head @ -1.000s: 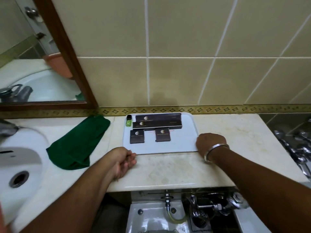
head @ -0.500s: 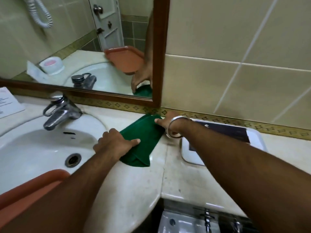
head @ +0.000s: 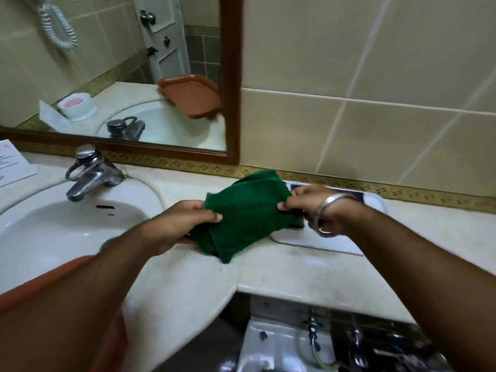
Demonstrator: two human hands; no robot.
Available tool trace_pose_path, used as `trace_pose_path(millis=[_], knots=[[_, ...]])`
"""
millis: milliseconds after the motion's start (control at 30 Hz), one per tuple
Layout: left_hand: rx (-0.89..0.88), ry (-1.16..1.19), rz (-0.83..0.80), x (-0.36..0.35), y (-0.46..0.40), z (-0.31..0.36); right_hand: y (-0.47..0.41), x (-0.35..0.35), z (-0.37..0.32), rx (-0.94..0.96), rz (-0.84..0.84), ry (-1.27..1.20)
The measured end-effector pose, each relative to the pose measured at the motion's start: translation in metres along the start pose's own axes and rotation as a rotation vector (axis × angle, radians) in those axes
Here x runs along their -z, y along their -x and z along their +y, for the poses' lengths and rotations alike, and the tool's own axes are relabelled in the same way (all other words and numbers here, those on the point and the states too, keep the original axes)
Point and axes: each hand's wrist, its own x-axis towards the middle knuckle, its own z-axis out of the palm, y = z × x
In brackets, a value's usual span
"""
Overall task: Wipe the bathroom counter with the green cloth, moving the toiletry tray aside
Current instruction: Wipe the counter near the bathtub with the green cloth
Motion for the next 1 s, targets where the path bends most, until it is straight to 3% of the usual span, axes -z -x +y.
trace_pose_path(millis=[133,300,367,400,433,500,533,633,700,767,900,1000], knots=[[-0.022,0.019,-0.041,-0.120,0.012,0.009,0.085,0.073,0.073,-0.179,0.093,-0.164],[0.025,0.261,-0.144,-0.311,0.000,0.029,0.170,0.190,0.184,-0.412,0.409,-0.279],[0.021,0.431,-0.153,-0.374,-0.008,0.048,0.198,0.240,0.225,-0.418,0.588,-0.190],[-0.044,0.412,-0.088,-0.392,-0.013,0.051,0.208,0.259,0.242,-0.418,0.620,0.021],[-0.167,0.256,0.006,-0.406,-0.016,0.053,0.219,0.276,0.259,-0.445,0.611,0.366],[-0.495,-0.419,0.138,-0.418,-0.021,0.039,0.234,0.299,0.291,-0.424,0.618,1.043],[-0.605,-0.722,0.100,-0.416,-0.023,0.027,0.235,0.302,0.303,-0.316,0.595,1.202],[-0.714,-1.316,-0.104,-0.405,-0.030,-0.009,0.217,0.282,0.310,0.061,0.310,1.210],[-0.809,-1.444,-0.116,-0.406,-0.036,-0.015,0.184,0.271,0.310,0.237,0.127,1.264],[-0.913,-1.467,-0.102,-0.405,-0.040,-0.012,0.152,0.267,0.310,0.254,0.082,1.278],[-0.957,-1.426,-0.105,-0.408,-0.044,-0.014,0.140,0.272,0.329,0.330,0.119,1.250],[-0.976,-1.374,-0.112,-0.407,-0.052,-0.018,0.148,0.288,0.349,0.109,0.304,1.147]])
